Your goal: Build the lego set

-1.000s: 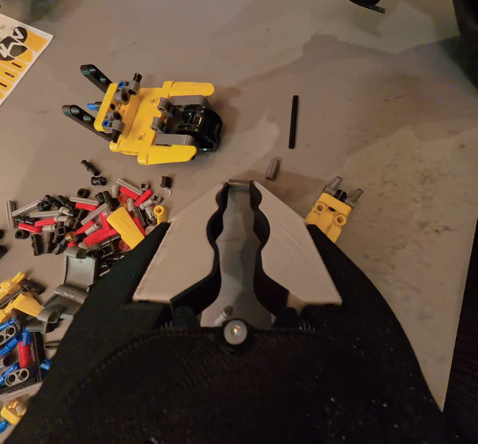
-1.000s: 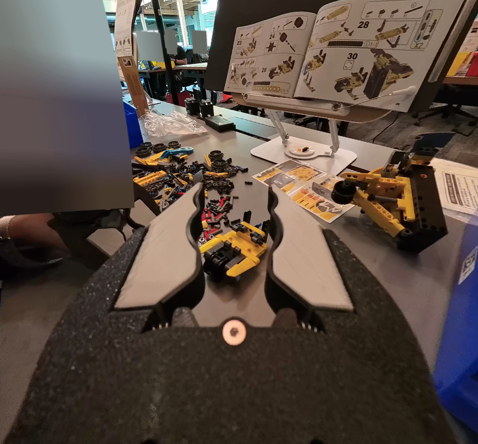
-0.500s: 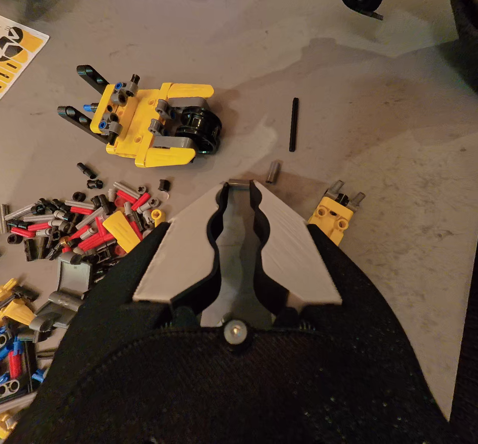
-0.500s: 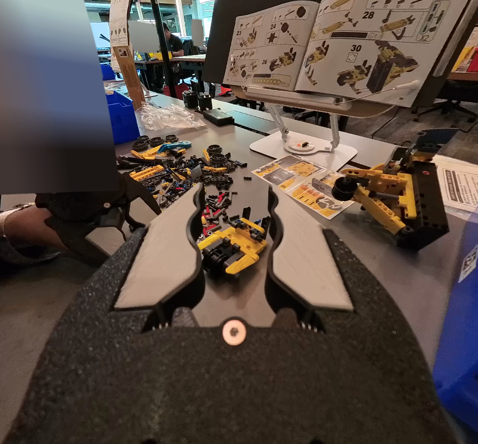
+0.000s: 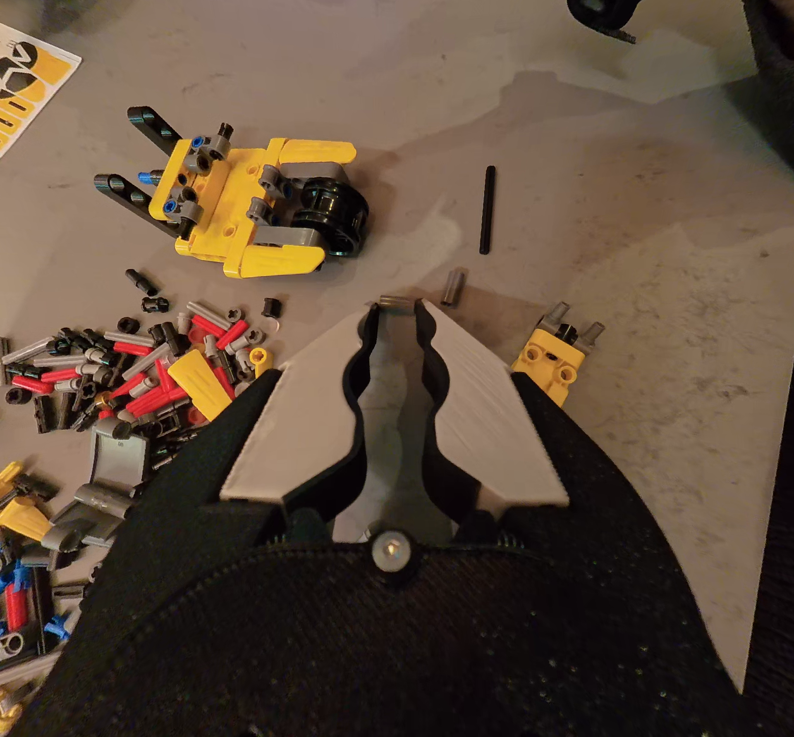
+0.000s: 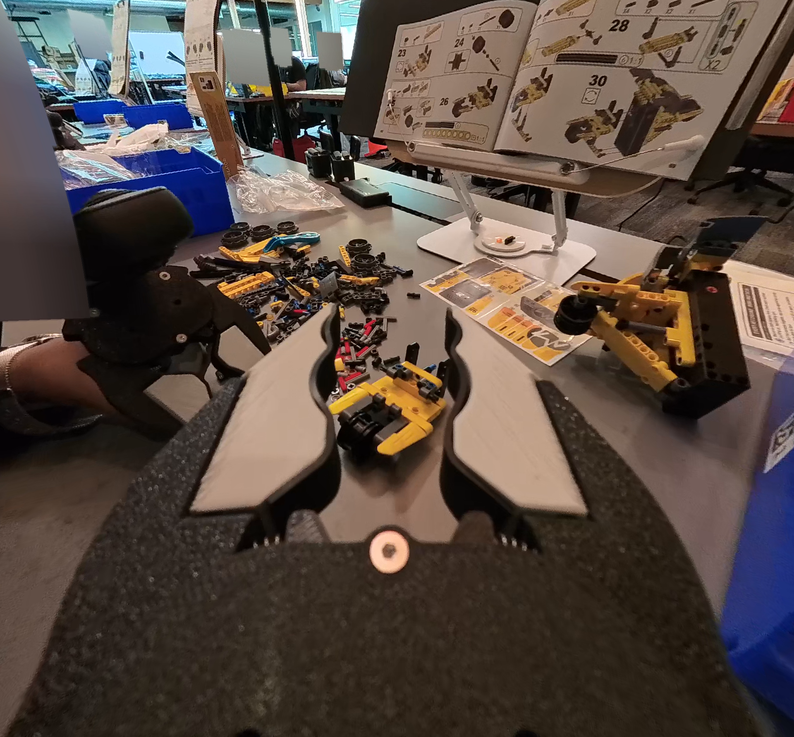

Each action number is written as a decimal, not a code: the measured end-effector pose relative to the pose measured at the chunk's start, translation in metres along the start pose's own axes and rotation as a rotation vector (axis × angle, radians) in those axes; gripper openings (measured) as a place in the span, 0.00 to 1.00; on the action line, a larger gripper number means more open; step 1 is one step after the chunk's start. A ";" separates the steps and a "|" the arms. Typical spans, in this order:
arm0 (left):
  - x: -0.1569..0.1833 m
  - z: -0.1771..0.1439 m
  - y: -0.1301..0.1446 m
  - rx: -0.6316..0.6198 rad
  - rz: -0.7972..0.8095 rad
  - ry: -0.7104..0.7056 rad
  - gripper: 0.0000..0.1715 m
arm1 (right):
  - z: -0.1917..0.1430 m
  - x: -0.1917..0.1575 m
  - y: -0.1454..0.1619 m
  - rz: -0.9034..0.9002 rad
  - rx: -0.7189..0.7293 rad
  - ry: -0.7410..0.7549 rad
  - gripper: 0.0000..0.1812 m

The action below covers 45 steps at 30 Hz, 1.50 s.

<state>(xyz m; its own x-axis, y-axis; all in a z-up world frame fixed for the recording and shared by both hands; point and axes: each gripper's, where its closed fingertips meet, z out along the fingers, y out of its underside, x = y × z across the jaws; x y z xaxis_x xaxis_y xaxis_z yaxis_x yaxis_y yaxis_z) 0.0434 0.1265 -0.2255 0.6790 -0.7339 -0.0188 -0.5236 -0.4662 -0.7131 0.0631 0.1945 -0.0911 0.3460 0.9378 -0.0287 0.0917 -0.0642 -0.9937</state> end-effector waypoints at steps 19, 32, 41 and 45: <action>-0.010 -0.017 -0.008 0.088 -0.060 -0.006 0.09 | -0.001 0.000 0.000 -0.005 0.000 0.002 0.27; -0.112 -0.129 0.062 0.182 -0.345 -0.370 0.08 | 0.000 0.003 0.002 -0.004 -0.009 0.012 0.27; -0.119 -0.162 0.096 0.178 -0.403 -0.454 0.07 | 0.003 0.007 0.009 -0.006 -0.039 0.030 0.27; -0.120 -0.165 0.100 0.194 -0.418 -0.459 0.07 | 0.002 0.012 0.010 0.002 -0.035 0.043 0.27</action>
<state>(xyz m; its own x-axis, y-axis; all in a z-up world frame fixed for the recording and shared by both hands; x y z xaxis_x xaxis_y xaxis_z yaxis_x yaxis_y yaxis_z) -0.1753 0.0867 -0.1790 0.9786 -0.2047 0.0206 -0.0948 -0.5376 -0.8379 0.0658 0.2057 -0.1011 0.3861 0.9221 -0.0254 0.1228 -0.0787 -0.9893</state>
